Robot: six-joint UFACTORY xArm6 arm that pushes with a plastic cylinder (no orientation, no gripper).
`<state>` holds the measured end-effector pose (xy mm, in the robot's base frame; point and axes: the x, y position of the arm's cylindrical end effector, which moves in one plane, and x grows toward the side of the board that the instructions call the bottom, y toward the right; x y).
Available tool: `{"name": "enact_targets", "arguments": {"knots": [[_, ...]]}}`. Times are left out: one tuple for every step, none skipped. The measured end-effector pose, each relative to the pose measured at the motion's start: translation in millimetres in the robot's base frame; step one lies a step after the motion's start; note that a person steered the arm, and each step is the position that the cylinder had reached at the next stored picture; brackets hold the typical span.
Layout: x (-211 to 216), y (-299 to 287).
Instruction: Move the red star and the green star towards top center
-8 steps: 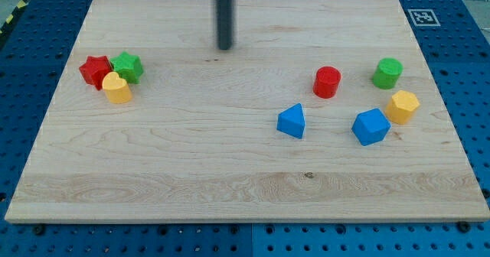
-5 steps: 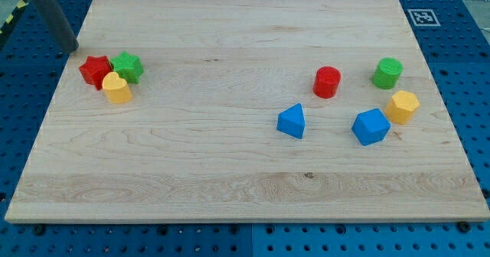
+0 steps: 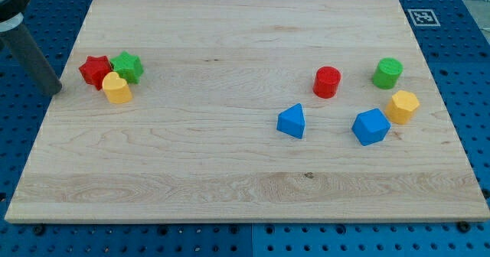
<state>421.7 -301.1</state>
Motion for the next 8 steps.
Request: {"name": "enact_targets", "arguments": {"knots": [[-25,24],[-32,56],[-13,74],[3,85],[-9,120],[-34,161],[-61,197],[-79,207]]}}
